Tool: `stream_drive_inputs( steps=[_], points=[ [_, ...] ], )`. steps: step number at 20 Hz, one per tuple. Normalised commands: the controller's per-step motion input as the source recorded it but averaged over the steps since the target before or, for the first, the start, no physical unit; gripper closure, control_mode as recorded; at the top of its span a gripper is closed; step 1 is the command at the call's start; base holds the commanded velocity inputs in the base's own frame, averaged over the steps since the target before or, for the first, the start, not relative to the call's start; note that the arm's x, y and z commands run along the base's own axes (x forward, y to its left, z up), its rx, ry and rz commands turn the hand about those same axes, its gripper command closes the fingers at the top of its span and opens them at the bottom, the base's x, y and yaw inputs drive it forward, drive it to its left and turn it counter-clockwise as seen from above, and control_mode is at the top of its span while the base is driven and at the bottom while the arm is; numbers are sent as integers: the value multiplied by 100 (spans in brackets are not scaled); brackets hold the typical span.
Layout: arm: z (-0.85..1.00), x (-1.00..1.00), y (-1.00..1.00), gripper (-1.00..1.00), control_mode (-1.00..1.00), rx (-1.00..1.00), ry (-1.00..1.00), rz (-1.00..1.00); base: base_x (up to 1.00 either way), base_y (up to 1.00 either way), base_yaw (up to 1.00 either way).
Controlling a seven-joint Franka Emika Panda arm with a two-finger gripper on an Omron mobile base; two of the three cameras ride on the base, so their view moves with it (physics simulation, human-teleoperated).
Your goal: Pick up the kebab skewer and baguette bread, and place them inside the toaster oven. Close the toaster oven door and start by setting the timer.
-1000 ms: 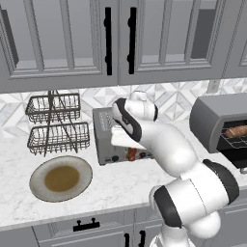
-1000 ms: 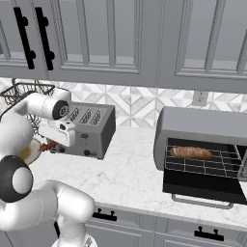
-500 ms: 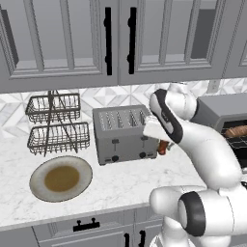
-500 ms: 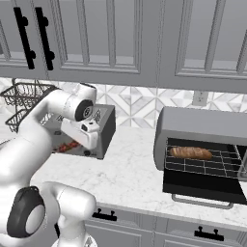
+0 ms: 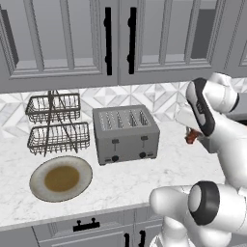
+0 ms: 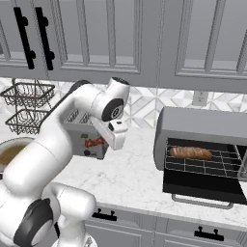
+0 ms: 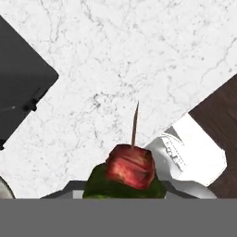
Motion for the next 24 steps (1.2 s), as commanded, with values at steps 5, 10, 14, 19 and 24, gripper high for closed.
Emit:
stream_drive_inputs(
  steps=[5,10,14,19,24],
  points=[
    [10,0,-100,100,-100,0,-5,-29,0,0,0],
    [1,6,-100,100,-100,0,-7,-30,0,0,0],
    [0,14,-100,100,-100,0,-9,-29,0,0,0],
    [-5,24,-95,100,-100,-5,-11,-29,0,0,0],
    [-52,26,-61,100,-100,-14,-15,-25,0,0,0]
  ],
)
